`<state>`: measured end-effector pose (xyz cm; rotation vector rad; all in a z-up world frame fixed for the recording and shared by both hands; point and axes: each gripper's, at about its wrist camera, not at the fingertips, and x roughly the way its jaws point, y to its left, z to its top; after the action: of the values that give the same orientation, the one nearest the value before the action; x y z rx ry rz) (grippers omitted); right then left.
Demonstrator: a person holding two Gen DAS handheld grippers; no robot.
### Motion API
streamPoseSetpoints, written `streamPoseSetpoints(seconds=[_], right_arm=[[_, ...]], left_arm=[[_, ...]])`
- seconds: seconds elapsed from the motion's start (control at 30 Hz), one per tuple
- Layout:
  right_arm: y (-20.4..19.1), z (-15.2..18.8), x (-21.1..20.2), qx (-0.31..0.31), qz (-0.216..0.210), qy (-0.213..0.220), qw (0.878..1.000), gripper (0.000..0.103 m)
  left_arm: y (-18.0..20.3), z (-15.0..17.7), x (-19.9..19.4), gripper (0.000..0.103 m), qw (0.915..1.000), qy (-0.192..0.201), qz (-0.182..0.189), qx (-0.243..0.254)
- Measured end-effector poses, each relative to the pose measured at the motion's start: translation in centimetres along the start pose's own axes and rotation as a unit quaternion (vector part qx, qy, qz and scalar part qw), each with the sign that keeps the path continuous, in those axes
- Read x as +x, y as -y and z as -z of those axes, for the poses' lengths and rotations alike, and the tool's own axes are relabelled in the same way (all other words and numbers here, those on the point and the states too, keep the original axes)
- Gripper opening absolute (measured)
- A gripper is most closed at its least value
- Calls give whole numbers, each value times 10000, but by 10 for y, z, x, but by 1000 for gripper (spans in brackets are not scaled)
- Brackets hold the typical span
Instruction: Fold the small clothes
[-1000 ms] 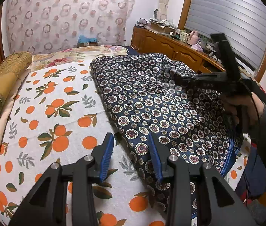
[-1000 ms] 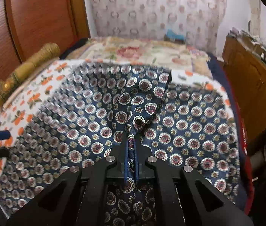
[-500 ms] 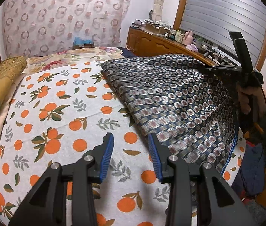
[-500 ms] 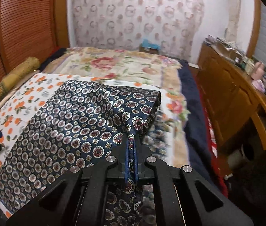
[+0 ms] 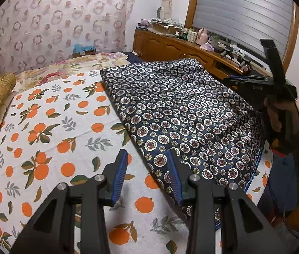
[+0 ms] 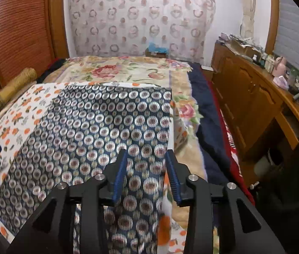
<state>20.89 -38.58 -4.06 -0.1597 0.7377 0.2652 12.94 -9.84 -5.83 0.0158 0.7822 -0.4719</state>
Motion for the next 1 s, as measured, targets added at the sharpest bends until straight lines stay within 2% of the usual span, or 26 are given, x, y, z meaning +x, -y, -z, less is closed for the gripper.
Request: streamPoseSetpoints(seconds=[0.37,0.43,0.73,0.93,1.0], right_arm=[[-16,55,-26,-56,-156,-72,9998,50],[-17,61,-27,-48,-91,-87,9999,52],[-11,80,-35,71,-3,-100,9999,56],[-5,88,-37,205,-16,-151,9997,57],[-2,91,-37,284,-8,-182,9994,57]], left_arm=[[13,3,16,37,9994,-281,38,191],[13,4,20,41,9992,-357,0,203],[18,11,34,49,9980,-587,-82,240],[20,14,32,50,9979,-590,-105,250],[20,17,28,50,9978,-624,9,210]])
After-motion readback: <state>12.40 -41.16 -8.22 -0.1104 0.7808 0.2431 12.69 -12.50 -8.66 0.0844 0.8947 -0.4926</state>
